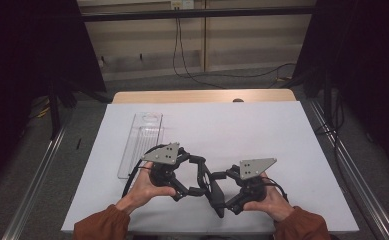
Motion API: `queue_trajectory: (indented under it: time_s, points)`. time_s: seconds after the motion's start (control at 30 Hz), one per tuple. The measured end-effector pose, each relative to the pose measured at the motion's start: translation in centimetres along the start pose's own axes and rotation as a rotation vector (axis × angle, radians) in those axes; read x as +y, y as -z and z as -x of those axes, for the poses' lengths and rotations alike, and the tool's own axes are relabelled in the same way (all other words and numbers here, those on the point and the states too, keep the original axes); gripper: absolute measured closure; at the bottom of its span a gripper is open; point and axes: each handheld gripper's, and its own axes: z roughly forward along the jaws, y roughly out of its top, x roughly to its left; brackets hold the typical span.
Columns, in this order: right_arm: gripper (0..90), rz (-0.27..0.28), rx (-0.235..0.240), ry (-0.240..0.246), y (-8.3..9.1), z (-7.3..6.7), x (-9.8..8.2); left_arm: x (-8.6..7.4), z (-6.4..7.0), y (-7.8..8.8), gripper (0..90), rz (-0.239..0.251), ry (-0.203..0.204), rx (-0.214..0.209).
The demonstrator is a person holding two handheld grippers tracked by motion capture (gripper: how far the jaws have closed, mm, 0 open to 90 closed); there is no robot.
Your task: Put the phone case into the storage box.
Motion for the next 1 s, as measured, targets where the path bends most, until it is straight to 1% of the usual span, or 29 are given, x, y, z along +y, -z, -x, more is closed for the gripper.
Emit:
queue_trajectory:
  time_s: [0.17, 0.4, 0.5, 0.67, 0.9, 1.0]
  points:
    - [14.5, -0.005, 0.002, 0.003, -0.02, 0.0, 0.0, 0.04, 0.04, -0.02, 10.4, -0.004, 0.0, 0.001]
    - [14.5, -0.009, -0.005, 0.004, -0.01, 0.02, 0.06, 0.08, 0.0, 0.0, 10.1, 0.003, 0.013, 0.01]
    - [14.5, -0.015, -0.008, 0.005, 0.0, 0.02, 0.05, 0.05, -0.06, 0.01, 10.4, -0.004, 0.02, 0.003]
    - [14.5, -0.024, -0.01, 0.01, -0.04, -0.01, 0.02, 0.06, -0.01, -0.06, 10.9, -0.016, 0.021, 0.004]
    - [14.6, -0.036, -0.013, 0.018, -0.08, -0.06, 0.01, 0.18, 0.07, 0.03, 12.0, -0.043, 0.019, 0.006]
    - [14.6, -0.038, -0.009, 0.019, -0.07, -0.09, 0.06, 0.27, 0.1, 0.01, 11.9, -0.048, 0.01, -0.001]
